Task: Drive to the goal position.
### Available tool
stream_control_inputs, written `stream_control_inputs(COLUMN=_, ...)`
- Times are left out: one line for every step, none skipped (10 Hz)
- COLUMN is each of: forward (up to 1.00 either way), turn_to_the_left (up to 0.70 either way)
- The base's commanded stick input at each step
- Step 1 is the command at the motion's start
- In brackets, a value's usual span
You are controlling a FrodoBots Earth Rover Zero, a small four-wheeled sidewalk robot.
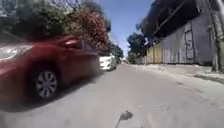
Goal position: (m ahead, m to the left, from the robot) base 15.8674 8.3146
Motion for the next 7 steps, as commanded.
stream_control_inputs(forward=1.00, turn_to_the_left=-0.18)
stream_control_inputs(forward=1.00, turn_to_the_left=-0.36)
stream_control_inputs(forward=1.00, turn_to_the_left=-0.39)
stream_control_inputs(forward=1.00, turn_to_the_left=-0.39)
stream_control_inputs(forward=1.00, turn_to_the_left=-0.39)
stream_control_inputs(forward=1.00, turn_to_the_left=-0.39)
stream_control_inputs(forward=1.00, turn_to_the_left=-0.39)
